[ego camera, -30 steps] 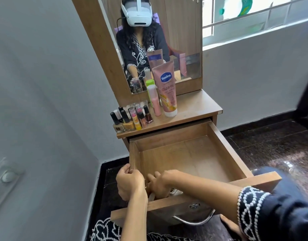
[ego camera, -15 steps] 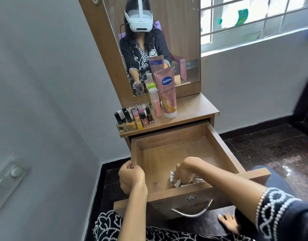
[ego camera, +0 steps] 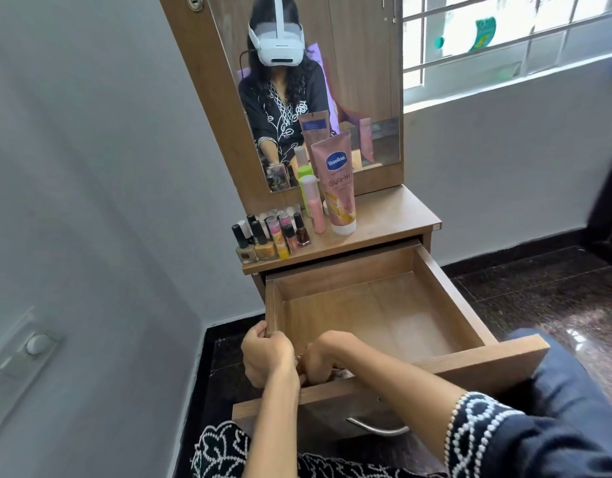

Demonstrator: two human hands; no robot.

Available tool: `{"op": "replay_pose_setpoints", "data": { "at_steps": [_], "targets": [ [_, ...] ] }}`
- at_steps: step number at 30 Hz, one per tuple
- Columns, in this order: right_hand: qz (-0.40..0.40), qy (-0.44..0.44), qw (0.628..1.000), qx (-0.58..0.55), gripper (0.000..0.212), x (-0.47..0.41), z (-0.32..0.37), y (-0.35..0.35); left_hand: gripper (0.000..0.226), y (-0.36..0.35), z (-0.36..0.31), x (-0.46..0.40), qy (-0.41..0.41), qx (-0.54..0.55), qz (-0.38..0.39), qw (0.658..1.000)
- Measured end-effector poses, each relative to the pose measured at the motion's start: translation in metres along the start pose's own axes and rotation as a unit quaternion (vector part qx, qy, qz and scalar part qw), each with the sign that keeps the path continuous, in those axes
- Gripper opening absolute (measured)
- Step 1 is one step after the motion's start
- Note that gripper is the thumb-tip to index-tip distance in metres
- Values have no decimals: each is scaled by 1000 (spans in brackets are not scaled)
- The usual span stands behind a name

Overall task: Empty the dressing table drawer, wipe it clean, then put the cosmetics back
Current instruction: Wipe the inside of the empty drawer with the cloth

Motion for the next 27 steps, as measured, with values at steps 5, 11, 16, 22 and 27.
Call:
{"op": "replay_pose_setpoints", "data": {
  "at_steps": [5,11,16,22,27],
  "targets": [
    [-73,13,995,-72,36,4,-13,23,29,0,3,-4,-1,-6,-7,1000],
    [-174,-7,976,-133,58,4,-23,31,29,-4,2,-5,-2,-17,-4,1000],
    [-87,47,988,-119,58,21,-7,1,30,-4,0,-4,-3,-8,0,1000],
    [-41,23,996,-69,46,18,-3,-8,30,0,-4,5,5,-8,12,1000],
    [-48,19,998,-46,37,19,-33,-14,29,1,-2,7,5,1,19,1000]
  ]
}}
Point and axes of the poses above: each hand's wrist, its own x-axis away from the middle knuckle, its own y-axis out of the back of the hand, z = x × y, the point moved 7 cm from there along -x, towards the middle knuckle, and after that the axes turned 13 degrees about z, right-handed, at the moved point
